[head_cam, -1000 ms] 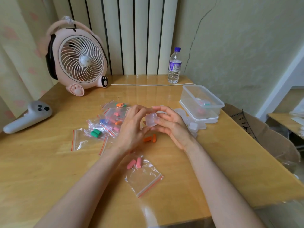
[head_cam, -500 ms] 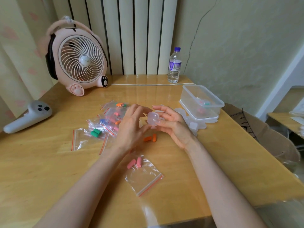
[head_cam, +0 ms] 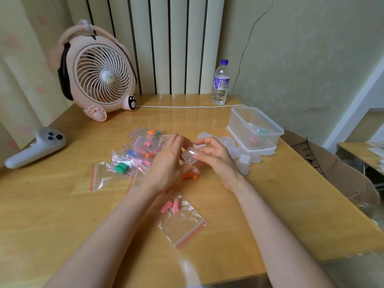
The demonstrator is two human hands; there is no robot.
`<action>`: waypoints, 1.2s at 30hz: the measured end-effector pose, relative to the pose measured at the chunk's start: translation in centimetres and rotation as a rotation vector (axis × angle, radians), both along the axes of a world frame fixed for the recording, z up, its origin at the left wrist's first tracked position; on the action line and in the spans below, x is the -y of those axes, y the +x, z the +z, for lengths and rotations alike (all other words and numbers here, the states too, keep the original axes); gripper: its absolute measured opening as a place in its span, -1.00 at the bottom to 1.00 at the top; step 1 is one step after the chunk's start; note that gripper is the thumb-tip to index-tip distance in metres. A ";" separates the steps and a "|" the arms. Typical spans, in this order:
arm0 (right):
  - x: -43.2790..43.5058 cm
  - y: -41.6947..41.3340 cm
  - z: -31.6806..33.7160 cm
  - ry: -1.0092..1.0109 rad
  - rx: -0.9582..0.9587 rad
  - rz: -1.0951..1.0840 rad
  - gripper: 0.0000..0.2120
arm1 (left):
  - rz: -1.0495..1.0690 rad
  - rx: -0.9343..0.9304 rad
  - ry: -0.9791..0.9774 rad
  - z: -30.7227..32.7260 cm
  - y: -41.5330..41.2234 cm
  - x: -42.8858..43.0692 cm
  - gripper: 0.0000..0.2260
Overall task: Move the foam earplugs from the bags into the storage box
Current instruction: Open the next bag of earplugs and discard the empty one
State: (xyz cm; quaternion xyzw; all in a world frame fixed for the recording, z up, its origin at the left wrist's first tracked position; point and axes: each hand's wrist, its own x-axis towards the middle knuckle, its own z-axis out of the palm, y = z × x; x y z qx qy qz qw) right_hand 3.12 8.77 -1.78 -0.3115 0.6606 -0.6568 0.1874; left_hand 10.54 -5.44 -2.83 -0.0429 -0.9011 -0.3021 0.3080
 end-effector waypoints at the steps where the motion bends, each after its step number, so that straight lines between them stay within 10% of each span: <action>1: 0.0 0.0 -0.1 0.007 -0.005 -0.007 -0.79 | -0.020 0.026 -0.013 0.0 0.1 0.0 -0.46; 11: 0.1 0.0 -0.8 0.131 -0.174 -0.014 -0.73 | -0.031 0.056 -0.260 0.1 0.2 0.2 -0.54; 23: -0.5 -0.6 -1.5 0.565 -0.479 -0.025 -0.64 | 0.187 0.044 0.122 0.7 0.3 2.5 -0.55; 36: -0.9 -0.8 -0.7 0.397 -0.375 -0.074 -0.89 | 0.187 0.101 0.178 0.7 0.8 2.2 -0.44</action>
